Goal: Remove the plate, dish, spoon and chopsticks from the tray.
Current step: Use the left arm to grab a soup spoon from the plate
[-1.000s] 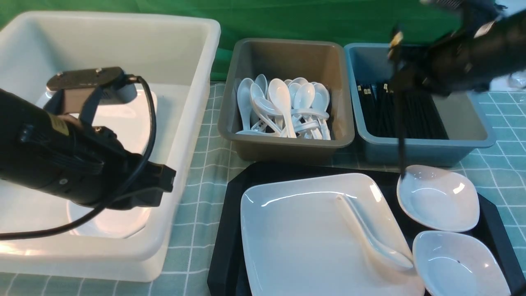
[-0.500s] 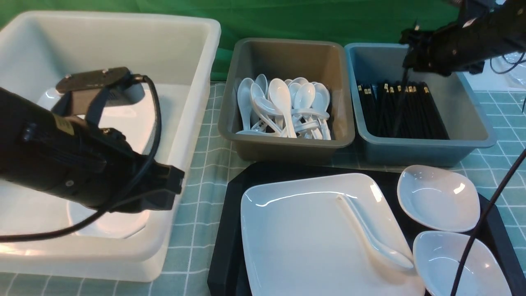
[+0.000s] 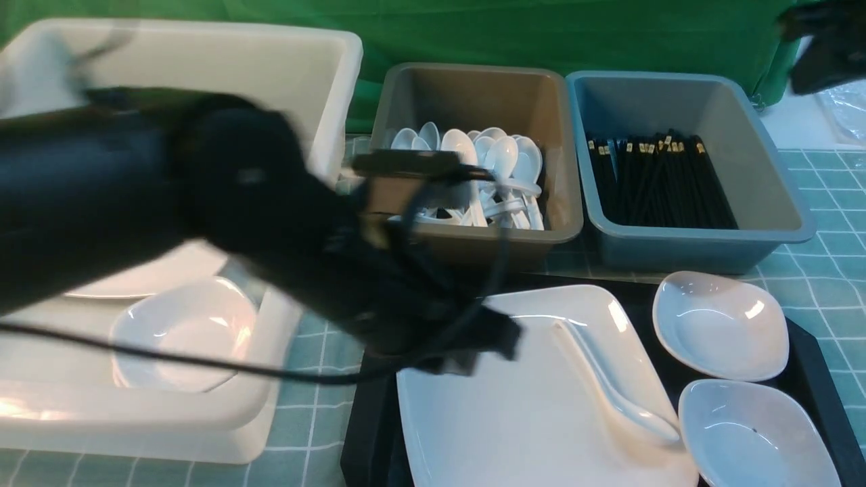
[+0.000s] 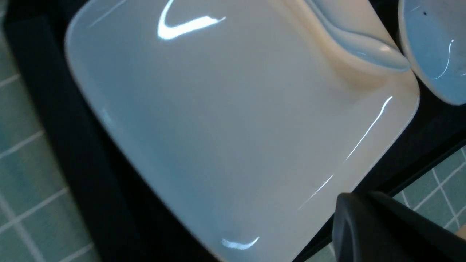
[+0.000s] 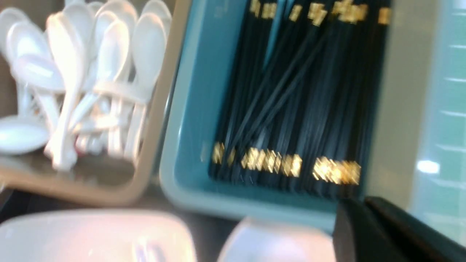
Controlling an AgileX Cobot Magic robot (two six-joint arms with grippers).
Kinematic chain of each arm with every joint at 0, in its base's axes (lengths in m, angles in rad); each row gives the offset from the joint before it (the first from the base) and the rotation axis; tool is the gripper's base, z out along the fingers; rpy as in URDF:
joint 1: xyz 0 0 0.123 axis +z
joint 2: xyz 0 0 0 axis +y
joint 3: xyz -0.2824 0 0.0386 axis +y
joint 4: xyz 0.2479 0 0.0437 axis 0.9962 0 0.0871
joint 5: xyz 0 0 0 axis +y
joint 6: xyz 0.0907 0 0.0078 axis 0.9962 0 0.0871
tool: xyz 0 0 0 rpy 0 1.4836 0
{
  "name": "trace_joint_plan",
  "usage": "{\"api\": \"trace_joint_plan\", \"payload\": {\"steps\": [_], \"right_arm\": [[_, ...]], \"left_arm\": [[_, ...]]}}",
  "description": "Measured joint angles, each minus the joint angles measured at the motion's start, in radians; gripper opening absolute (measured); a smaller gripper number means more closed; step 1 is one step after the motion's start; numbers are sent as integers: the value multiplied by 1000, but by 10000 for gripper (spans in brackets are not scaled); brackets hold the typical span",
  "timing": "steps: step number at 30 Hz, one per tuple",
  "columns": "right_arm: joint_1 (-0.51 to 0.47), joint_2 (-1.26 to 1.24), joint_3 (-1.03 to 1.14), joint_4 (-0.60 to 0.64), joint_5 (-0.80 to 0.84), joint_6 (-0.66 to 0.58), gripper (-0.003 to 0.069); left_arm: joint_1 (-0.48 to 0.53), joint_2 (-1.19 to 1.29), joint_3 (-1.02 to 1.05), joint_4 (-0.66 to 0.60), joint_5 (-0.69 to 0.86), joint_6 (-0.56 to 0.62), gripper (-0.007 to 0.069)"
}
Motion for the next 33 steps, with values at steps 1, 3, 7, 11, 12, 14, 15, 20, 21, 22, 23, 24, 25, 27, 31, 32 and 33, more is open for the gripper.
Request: {"api": "trace_joint_plan", "payload": {"steps": [1,3,7,11,12,14,15,20,21,22,23,24,25,27,31,32,33], "right_arm": [[0,-65,31,-5,18,0,29],[0,-201,130,-9,37,0,26],[0,-417,327,-12,47,1,25],[0,-578,486,-13,46,15,23],[0,-609,516,-13,44,22,23],[0,-687,583,-13,38,31,25],[0,-693,587,-13,38,31,25],[0,-799,643,-14,37,34,31],[0,-805,643,-14,36,35,32],[0,-809,643,-14,35,35,34],[0,-814,643,-14,35,35,34],[0,-819,643,-14,35,35,34],[0,-821,643,-14,35,35,36],[0,-823,644,-14,35,35,42],[0,-823,644,-14,35,35,50],[0,-823,644,-14,35,35,52],[0,-823,644,-14,35,35,53]], "left_arm": [[-15,45,-42,2,0,-6,1],[-49,152,-146,24,0,-19,11],[-84,297,-300,102,4,-97,85],[-87,422,-413,141,4,-198,218],[-87,449,-437,150,0,-208,262],[-87,496,-474,158,-20,-220,344],[-87,500,-479,158,-24,-220,360],[-87,599,-500,136,-125,-252,479],[-87,607,-500,136,-130,-260,482],[-86,614,-500,136,-134,-274,483],[-86,625,-500,136,-138,-291,482],[-86,639,-500,134,-147,-302,476],[-86,649,-500,133,-156,-304,465],[-86,664,-500,132,-178,-311,430],[-86,681,-502,128,-209,-323,354],[-86,684,-502,125,-214,-323,324],[-86,686,-502,124,-216,-323,303]]}}
